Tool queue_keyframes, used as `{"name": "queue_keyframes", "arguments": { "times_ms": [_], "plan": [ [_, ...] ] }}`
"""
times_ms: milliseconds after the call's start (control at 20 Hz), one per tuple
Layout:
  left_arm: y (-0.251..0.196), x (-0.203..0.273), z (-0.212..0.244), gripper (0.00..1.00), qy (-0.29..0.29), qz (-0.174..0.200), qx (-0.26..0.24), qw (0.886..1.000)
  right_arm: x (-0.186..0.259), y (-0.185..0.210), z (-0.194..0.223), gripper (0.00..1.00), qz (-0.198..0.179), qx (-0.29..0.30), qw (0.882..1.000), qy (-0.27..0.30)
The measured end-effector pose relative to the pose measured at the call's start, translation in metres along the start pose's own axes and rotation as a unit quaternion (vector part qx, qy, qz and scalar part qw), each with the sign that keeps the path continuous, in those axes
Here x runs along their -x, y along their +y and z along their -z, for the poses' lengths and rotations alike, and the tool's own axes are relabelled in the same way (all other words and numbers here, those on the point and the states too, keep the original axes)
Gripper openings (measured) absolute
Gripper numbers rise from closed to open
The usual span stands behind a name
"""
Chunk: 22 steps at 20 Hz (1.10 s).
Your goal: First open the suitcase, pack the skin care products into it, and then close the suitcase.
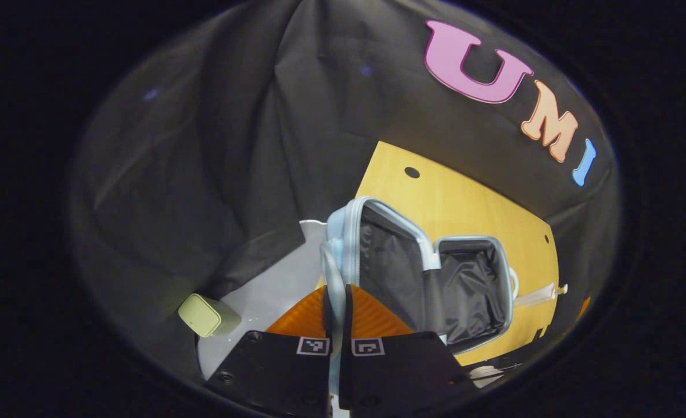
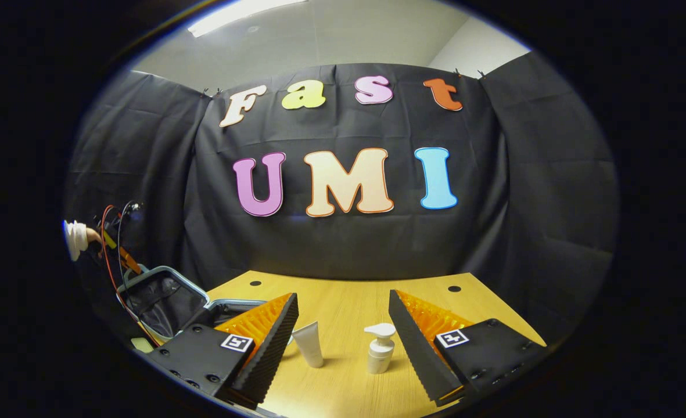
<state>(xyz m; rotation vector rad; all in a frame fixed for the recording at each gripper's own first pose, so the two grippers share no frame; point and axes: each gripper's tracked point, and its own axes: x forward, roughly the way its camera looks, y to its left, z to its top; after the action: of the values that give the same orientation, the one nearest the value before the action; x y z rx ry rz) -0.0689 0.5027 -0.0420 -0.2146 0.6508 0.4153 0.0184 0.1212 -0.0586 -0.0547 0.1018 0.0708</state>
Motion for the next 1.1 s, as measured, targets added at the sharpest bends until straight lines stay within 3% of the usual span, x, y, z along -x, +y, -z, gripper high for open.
{"name": "queue_keyframes", "arguments": {
  "times_ms": [300,500,700,800,900,1050,1100],
  "plan": [
    [0.028,-0.052,0.064,0.0,0.031,0.022,0.066,0.997,-0.006,0.004,0.007,0.98,0.004,-0.016,1.0,0.011],
    [0.039,-0.069,0.078,0.0,0.023,0.036,0.102,0.994,-0.004,0.004,0.014,0.96,0.008,-0.016,1.0,0.022],
    [0.05,-0.079,0.086,0.03,0.019,0.02,0.104,0.994,-0.001,0.008,0.022,0.96,0.006,-0.011,0.999,0.034],
    [0.056,-0.076,0.089,0.1,0.021,0.01,0.109,0.994,-0.001,0.01,0.022,0.98,0.002,-0.01,0.999,0.034],
    [0.063,-0.067,0.088,0.38,0.012,-0.011,0.112,0.994,0.0,0.008,0.023,0.98,0.002,-0.008,0.999,0.034],
    [0.064,-0.032,0.06,0.81,-0.074,-0.059,0.072,0.993,0.001,0.003,0.024,0.98,0.006,-0.007,0.999,0.033],
    [0.058,-0.013,0.044,0.8,-0.112,-0.067,0.048,0.99,0.001,0.0,0.024,0.98,0.007,-0.006,0.999,0.032]
  ]
}}
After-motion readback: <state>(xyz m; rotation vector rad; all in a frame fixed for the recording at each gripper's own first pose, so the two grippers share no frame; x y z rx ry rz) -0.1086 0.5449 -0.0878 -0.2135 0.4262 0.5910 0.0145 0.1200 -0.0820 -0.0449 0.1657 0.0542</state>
